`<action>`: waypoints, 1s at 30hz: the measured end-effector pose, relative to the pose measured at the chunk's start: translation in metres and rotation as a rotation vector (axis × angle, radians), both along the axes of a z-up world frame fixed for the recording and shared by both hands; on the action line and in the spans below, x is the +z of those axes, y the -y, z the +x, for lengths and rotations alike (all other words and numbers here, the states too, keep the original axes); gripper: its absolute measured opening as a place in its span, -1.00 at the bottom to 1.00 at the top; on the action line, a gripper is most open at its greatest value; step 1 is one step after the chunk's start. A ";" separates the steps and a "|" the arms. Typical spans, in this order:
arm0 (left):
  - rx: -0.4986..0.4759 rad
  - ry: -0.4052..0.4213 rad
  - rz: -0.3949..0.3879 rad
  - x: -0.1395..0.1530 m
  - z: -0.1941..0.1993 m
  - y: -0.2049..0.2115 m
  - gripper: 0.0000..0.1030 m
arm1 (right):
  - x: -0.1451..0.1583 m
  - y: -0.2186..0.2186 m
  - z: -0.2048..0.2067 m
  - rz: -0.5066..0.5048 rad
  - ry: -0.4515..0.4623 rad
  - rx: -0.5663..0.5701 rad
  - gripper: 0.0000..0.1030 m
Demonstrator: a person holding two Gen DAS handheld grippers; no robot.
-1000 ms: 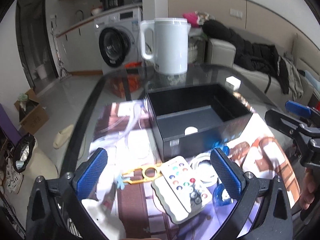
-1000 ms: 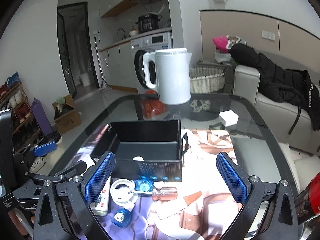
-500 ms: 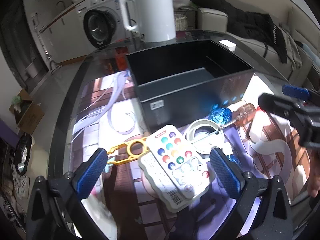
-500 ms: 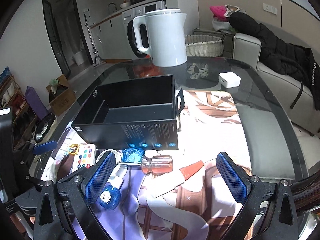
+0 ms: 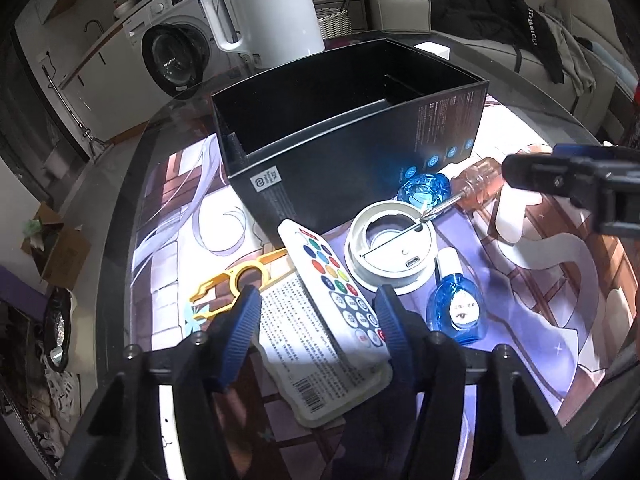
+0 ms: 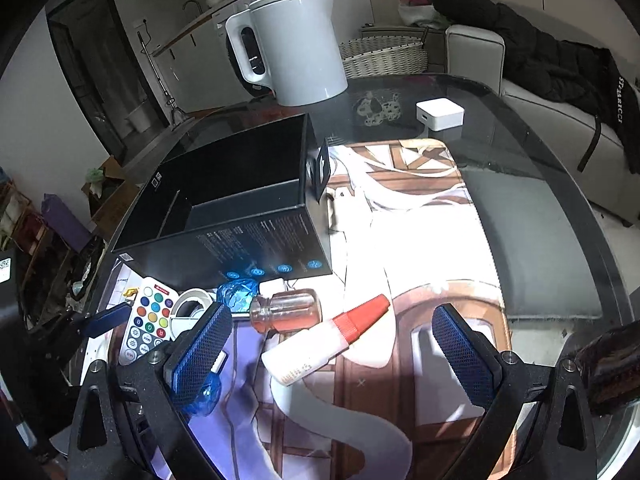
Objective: Organize rigid objects
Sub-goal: 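Lower left tool toward white remote while right tool lowers toward white glue bottle, then close left tool on the white remote while right tool grasps the glue bottle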
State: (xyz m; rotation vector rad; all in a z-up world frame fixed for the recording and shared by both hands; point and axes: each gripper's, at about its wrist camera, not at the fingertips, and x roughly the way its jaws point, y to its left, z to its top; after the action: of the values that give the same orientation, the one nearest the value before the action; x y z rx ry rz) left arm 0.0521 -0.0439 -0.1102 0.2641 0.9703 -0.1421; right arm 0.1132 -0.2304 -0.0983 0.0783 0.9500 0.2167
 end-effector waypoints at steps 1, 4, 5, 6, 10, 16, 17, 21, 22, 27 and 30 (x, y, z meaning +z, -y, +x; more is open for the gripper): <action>-0.001 0.002 0.002 0.000 0.000 0.000 0.03 | -0.002 -0.001 -0.001 0.001 -0.014 0.005 0.69; -0.006 0.012 0.010 0.002 -0.001 0.002 -0.26 | -0.012 -0.007 -0.002 -0.008 -0.062 0.030 0.44; -0.010 0.015 0.011 0.003 -0.002 0.003 -0.32 | -0.016 -0.009 -0.002 -0.007 -0.073 0.035 0.43; -0.015 0.016 0.011 0.003 -0.002 0.004 -0.42 | -0.020 -0.011 -0.002 -0.011 -0.085 0.040 0.39; -0.020 0.011 0.002 0.005 -0.005 0.003 -0.58 | -0.027 -0.021 -0.004 -0.059 -0.086 0.096 0.04; -0.021 -0.008 -0.029 0.007 -0.009 -0.005 -0.66 | -0.027 -0.023 -0.010 -0.070 -0.097 0.134 0.04; -0.023 -0.012 -0.037 0.007 -0.011 -0.007 -0.66 | -0.027 -0.023 -0.012 -0.066 -0.099 0.140 0.04; -0.032 0.002 -0.022 0.006 -0.017 -0.009 -0.64 | -0.027 -0.030 -0.022 -0.067 -0.098 0.175 0.04; -0.032 0.008 -0.014 0.005 -0.019 -0.008 -0.62 | -0.027 -0.033 -0.024 -0.068 -0.096 0.177 0.04; -0.060 0.018 0.023 0.001 -0.026 -0.004 -0.24 | -0.027 -0.036 -0.030 -0.069 -0.086 0.179 0.04; -0.052 0.010 0.022 0.001 -0.027 -0.004 -0.25 | -0.027 -0.035 -0.030 -0.054 -0.090 0.176 0.04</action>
State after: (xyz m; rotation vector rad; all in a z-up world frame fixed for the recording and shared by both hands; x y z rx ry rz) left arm 0.0246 -0.0397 -0.1092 0.3104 0.9562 -0.1780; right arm 0.0831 -0.1955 -0.1251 -0.0463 1.0530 0.3521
